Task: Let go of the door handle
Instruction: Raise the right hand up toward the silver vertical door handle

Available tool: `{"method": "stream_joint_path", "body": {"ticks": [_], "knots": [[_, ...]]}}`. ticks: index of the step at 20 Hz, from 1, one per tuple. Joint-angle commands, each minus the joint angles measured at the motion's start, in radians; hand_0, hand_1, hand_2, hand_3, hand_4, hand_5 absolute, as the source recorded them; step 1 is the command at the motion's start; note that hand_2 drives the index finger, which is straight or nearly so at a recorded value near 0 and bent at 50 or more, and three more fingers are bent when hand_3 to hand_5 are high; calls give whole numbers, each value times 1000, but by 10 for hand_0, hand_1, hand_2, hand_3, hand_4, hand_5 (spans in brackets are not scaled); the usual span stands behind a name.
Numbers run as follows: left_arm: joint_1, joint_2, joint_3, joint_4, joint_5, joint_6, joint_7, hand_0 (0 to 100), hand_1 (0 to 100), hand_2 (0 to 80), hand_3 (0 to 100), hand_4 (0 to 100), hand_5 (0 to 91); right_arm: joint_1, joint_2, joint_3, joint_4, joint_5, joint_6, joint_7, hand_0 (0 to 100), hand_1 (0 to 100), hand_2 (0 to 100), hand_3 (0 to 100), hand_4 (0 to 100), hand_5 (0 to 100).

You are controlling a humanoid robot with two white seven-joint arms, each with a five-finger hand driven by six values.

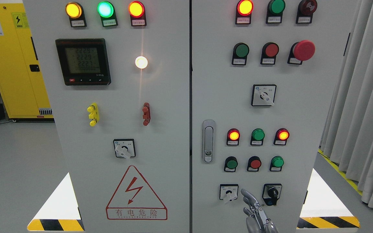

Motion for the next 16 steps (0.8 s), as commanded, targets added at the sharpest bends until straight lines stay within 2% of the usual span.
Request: {"method": "stream_joint_path", "body": {"ticks": [1, 2, 3, 4, 5, 6, 8, 9, 11, 14, 16], "knots": [[0, 0, 0, 0, 0, 1, 0, 120, 556, 0, 0, 0, 0, -5, 1, -3, 0, 88, 19, -17, 485, 238, 0, 289, 366, 149], [0, 0, 0, 0, 0, 1, 0, 120, 556, 0, 0, 0, 0, -7, 1, -1, 0, 129, 24, -16, 482, 293, 0, 412, 471, 310], [0, 1, 0, 0, 0, 1, 0, 120, 556, 0, 0, 0, 0, -8, 2, -1, 0, 166, 24, -16, 533, 302, 0, 447, 511, 364], [0, 1, 0, 0, 0, 1, 0, 120, 556, 0, 0, 0, 0, -10, 2, 0, 2, 199, 25, -17, 525, 365, 0, 621, 681, 643], [0, 1, 0, 0, 0, 1, 0, 120, 556, 0, 0, 0, 0, -13, 2, 2, 6, 229, 24, -19, 570, 371, 0, 806, 849, 851], [0, 1, 0, 0, 0, 1, 0, 120, 556, 0, 0, 0, 0, -23, 4, 3, 8, 261, 24, -20, 553, 382, 0, 902, 940, 998], [0, 0, 0, 0, 0, 1, 0, 120, 556, 0, 0, 0, 0, -55, 2, -1, 25, 332, 21, -25, 550, 382, 0, 932, 964, 1000], [0, 0, 0, 0, 0, 1, 0, 120, 556, 0, 0, 0, 0, -72, 2, -1, 32, 372, 21, -40, 523, 387, 0, 1000, 1000, 1000], [0, 0, 0, 0, 0, 0, 0, 120, 556, 0, 0, 0, 0, -98, 2, 0, 48, 442, 18, -71, 495, 376, 0, 1000, 1000, 1000], [0, 0, 0, 0, 0, 0, 0, 120, 556, 0, 0, 0, 0, -102, 2, 5, 62, 585, 5, -88, 485, 358, 0, 1000, 1000, 1000], [0, 0, 0, 0, 0, 1, 0, 120, 556, 0, 0, 0, 0, -114, 2, 5, 89, 682, -40, -118, 481, 349, 8, 1000, 1000, 1000]]}}
